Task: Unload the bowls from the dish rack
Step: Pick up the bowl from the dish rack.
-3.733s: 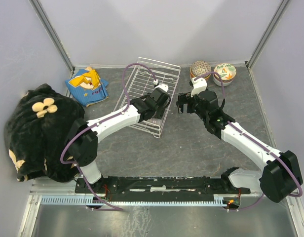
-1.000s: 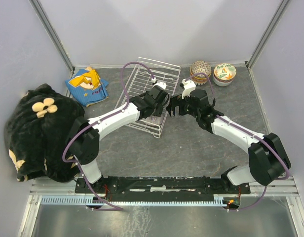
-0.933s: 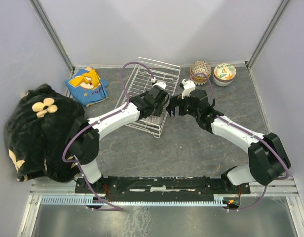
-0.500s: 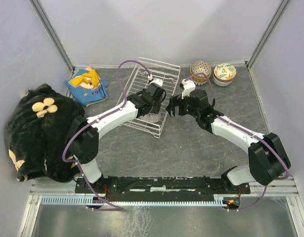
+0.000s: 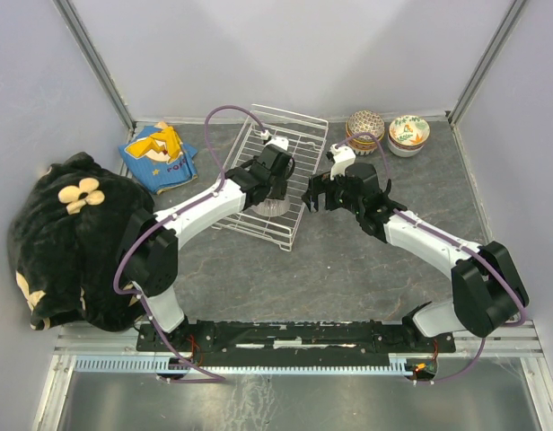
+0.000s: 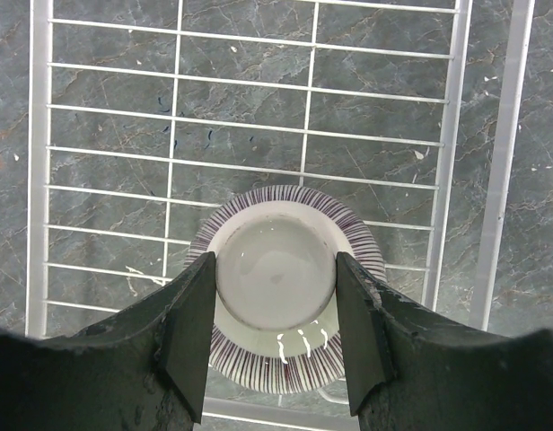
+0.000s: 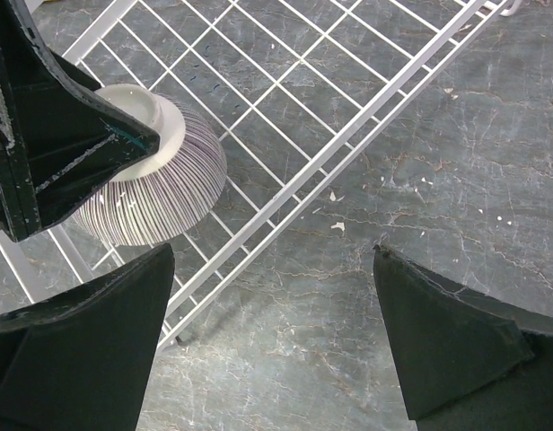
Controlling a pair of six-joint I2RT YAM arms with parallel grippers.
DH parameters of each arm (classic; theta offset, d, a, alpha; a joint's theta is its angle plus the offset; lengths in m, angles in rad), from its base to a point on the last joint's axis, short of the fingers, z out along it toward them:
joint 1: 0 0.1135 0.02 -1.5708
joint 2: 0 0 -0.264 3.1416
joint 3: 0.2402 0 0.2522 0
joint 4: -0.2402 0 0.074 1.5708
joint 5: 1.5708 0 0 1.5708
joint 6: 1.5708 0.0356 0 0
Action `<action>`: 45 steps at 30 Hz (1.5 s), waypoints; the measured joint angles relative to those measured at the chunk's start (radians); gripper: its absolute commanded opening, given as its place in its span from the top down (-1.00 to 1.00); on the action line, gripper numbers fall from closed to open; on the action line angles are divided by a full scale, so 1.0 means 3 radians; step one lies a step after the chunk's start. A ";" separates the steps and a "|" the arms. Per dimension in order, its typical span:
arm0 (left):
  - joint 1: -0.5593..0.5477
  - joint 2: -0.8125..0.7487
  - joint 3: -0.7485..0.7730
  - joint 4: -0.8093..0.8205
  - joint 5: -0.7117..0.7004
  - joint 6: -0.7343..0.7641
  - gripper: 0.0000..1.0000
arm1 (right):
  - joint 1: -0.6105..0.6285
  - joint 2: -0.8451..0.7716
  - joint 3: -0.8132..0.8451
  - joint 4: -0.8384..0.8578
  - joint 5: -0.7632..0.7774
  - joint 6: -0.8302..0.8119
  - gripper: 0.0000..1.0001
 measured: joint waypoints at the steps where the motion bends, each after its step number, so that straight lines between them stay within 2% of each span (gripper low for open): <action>1: 0.0009 0.0000 0.0000 0.0000 0.0014 0.0000 0.44 | 0.0000 0.0000 0.0000 0.0000 0.0000 -0.0001 -0.99; 8: 0.0084 0.0006 0.0001 0.0001 0.0144 0.0000 0.44 | 0.0027 0.0000 -0.0004 0.0057 -0.0117 -0.0154 -0.99; 25: 0.0446 0.0094 0.0240 0.0001 0.0703 0.0000 0.44 | 0.0125 0.0202 -0.0172 0.0772 -0.0388 -0.1049 -0.99; 34: 0.0670 0.0095 0.0262 0.0004 0.1027 -0.0003 0.45 | 0.0125 0.0431 -0.0343 0.1418 -0.0689 -0.1602 -0.99; 45: 0.0767 0.0200 0.0263 0.0050 0.1310 -0.0004 0.46 | 0.0125 0.0843 -0.0484 0.2303 -0.0984 -0.1871 -0.99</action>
